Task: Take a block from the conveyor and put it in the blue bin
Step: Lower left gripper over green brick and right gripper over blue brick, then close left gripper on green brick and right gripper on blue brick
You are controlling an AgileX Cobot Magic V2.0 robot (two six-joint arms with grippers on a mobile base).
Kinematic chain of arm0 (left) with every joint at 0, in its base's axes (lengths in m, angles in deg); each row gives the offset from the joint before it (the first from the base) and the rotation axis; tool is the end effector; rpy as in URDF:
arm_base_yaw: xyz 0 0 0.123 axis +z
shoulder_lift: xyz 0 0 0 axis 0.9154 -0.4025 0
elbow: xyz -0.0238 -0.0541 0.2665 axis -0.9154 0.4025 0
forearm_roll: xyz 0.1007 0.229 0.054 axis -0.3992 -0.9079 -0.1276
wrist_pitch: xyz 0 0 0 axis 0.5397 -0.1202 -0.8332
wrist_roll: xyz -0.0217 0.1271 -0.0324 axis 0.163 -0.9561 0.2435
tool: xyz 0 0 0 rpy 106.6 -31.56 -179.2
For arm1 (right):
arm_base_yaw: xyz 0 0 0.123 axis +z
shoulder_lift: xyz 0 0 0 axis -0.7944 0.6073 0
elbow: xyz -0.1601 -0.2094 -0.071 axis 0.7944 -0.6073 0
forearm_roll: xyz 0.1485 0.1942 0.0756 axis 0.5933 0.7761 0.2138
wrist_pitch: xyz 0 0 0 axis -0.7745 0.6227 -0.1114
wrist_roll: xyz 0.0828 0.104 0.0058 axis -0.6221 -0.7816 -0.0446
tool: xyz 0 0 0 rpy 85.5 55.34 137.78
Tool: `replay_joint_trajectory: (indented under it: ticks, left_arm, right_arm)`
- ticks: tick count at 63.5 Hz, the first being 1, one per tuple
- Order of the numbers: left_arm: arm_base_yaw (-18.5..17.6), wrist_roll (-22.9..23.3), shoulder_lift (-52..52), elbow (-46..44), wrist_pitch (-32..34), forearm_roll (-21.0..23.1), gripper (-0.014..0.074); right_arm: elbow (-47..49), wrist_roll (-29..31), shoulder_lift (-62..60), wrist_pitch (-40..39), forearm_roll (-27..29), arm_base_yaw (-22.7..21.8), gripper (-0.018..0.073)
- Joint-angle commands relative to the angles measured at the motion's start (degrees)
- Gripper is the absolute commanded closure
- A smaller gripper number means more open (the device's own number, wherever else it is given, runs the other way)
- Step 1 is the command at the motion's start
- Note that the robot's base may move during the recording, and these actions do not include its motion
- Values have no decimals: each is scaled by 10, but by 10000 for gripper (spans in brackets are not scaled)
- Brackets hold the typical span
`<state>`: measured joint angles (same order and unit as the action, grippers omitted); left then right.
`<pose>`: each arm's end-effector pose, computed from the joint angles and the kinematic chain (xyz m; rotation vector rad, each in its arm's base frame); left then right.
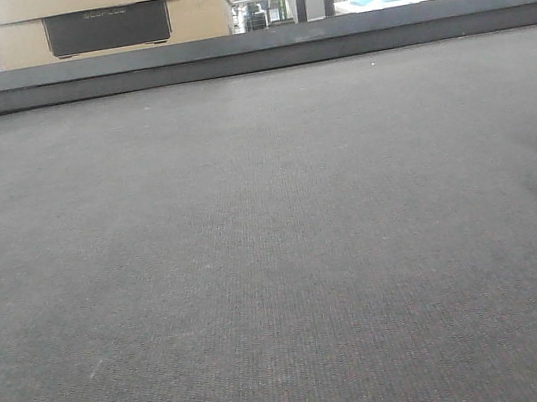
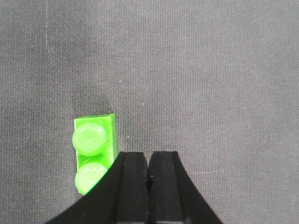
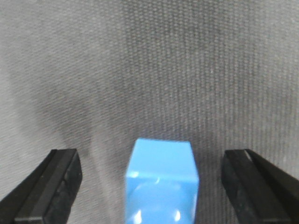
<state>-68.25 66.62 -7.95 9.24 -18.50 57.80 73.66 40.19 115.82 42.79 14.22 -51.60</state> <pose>0.2832 -0.0111 0.2496 -0.0343 2.7550 -0.0390 0.3004 0.0194 0.1520 0.1061 3.0052 0.1713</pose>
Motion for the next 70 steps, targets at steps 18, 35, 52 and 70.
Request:
replay_joint_trajectory:
  ticks: [18, 35, 52, 70]
  left_arm:
    - [-4, 5, 2, 1, 5, 3, 707]
    - [-4, 5, 2, 1, 8, 3, 707]
    - [-4, 30, 2, 1, 7, 3, 707]
    - [-4, 49, -22, 1, -13, -22, 707]
  right_arm:
    - [-1, -7, 11, 9, -25, -2, 179]
    - [-1, -7, 11, 14, -25, -2, 230]
    - [-1, -7, 7, 41, -25, -2, 720]
    - [20, -7, -76, 72, -23, -2, 727]
